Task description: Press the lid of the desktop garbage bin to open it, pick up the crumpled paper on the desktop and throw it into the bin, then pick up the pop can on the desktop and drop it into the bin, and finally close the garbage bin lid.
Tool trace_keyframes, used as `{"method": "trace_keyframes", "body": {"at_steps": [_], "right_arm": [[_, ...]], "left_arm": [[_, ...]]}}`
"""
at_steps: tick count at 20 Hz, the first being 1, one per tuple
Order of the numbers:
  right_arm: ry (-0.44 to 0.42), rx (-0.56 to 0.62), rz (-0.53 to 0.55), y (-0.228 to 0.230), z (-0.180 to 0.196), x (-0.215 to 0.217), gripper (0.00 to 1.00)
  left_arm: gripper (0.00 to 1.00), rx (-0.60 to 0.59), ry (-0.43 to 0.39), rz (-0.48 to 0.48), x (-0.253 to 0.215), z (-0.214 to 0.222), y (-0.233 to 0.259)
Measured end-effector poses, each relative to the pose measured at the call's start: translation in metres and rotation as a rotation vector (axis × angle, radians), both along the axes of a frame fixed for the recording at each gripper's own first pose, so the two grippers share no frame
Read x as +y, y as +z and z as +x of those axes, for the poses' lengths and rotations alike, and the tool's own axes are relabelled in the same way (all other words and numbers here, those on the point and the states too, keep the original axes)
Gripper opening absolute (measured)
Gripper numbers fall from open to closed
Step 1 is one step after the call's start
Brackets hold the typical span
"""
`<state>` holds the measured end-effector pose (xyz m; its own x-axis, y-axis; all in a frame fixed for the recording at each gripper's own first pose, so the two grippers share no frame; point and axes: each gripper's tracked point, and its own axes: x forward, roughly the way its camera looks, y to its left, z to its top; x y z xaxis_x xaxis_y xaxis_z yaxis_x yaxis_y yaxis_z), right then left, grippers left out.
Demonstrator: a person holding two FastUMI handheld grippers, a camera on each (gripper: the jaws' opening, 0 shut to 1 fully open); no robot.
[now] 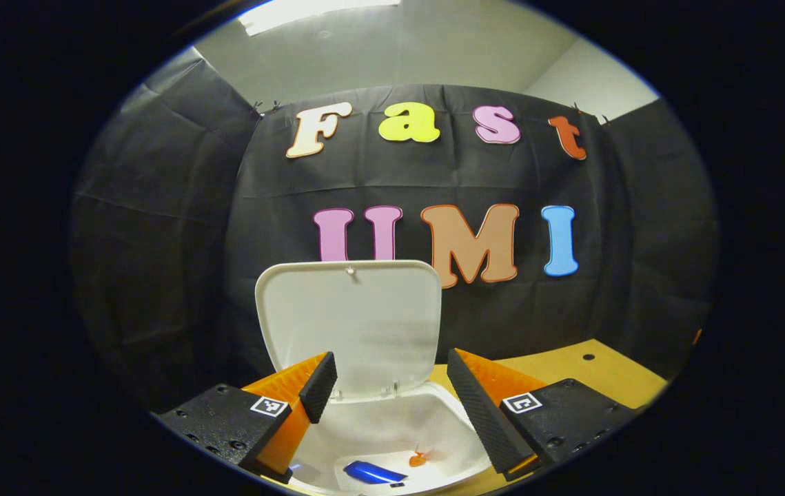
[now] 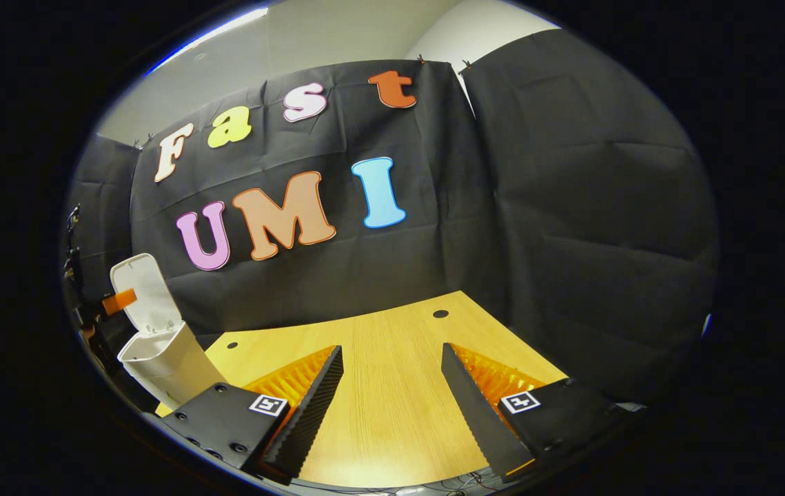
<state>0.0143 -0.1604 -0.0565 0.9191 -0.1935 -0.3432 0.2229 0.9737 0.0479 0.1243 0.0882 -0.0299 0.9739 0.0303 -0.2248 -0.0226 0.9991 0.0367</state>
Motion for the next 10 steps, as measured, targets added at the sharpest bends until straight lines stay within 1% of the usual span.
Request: {"method": "trace_keyframes", "body": {"at_steps": [2, 3, 4, 6, 8, 9, 10], "right_arm": [[-0.011, 0.010, -0.007, -0.002, -0.001, -0.001, 0.96], [-0.015, 0.014, -0.008, -0.003, -0.002, -0.001, 0.96], [-0.023, 0.017, -0.009, -0.004, -0.003, -0.003, 0.96], [-0.038, 0.024, -0.006, -0.010, -0.004, -0.006, 0.96], [-0.057, 0.028, 0.005, -0.018, -0.008, -0.013, 0.96], [-0.067, 0.029, 0.013, -0.020, -0.014, -0.017, 0.96], [-0.078, 0.030, 0.020, -0.023, -0.018, -0.020, 0.96]], "left_arm": [[0.96, -0.018, 0.015, -0.036, 0.010, 0.010, 0.020], [0.99, -0.028, 0.024, -0.044, 0.017, 0.015, 0.031], [0.99, -0.029, 0.032, -0.043, 0.023, 0.023, 0.039], [0.96, -0.047, 0.061, -0.018, 0.040, 0.039, 0.059], [0.97, -0.082, 0.073, -0.007, 0.049, 0.054, 0.083], [0.93, -0.102, 0.075, -0.011, 0.051, 0.060, 0.093], [0.92, -0.110, 0.075, -0.014, 0.053, 0.070, 0.100]]}}
